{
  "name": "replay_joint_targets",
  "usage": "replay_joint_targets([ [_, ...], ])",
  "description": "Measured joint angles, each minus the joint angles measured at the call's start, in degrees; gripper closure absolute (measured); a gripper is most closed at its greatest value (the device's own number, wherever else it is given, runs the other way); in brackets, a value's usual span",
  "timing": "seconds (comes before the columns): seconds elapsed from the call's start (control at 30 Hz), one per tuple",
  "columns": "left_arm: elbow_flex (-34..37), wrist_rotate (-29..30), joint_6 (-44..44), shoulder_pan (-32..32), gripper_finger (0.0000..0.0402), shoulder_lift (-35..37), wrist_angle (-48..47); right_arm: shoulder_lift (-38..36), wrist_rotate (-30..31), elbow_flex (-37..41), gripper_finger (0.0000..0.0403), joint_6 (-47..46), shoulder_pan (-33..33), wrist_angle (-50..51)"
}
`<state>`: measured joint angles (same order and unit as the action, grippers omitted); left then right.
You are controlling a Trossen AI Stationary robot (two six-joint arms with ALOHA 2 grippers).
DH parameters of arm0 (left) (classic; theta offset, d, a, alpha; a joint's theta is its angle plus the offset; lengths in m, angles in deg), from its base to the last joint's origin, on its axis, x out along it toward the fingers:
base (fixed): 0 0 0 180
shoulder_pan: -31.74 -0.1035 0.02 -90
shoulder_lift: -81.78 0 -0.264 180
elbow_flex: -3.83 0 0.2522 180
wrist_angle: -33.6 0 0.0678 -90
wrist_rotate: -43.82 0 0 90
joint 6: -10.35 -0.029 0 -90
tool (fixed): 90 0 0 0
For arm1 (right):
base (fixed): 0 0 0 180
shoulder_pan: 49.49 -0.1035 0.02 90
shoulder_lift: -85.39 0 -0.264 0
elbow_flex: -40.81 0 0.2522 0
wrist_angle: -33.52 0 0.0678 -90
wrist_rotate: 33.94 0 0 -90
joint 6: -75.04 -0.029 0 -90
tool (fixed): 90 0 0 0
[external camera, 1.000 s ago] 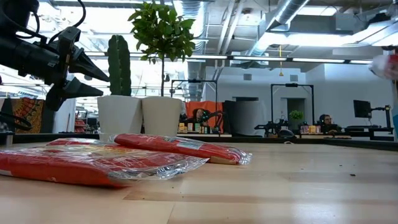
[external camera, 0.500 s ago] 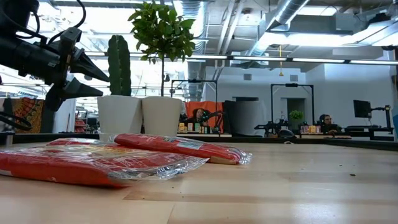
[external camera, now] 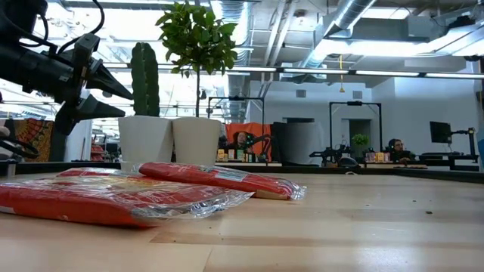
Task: Sort popcorn bags into baskets
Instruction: Put the red popcorn bag into the blue bin
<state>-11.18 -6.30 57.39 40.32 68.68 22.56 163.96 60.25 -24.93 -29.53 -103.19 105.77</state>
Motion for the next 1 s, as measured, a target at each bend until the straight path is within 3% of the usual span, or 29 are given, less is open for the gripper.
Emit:
replay_joint_targets([
  [0.23,0.0,0.0,0.3,0.0,0.0219,0.0,0.0,-5.3,3.2,-3.8,0.0197,7.4,6.3,-4.1],
  [0.47,0.0,-0.1,0.3,0.0,0.0219,0.0,0.1,-5.6,14.1,-8.4,0.0214,30.5,18.3,-18.1],
  [0.73,0.0,-2.9,0.4,0.0,0.0219,0.0,0.2,4.3,11.0,-10.1,0.0232,62.7,32.7,-38.6],
  [1.0,0.0,-3.6,0.2,0.0,0.0219,0.0,0.1,17.1,6.3,-14.3,0.0219,78.0,42.1,-41.0],
])
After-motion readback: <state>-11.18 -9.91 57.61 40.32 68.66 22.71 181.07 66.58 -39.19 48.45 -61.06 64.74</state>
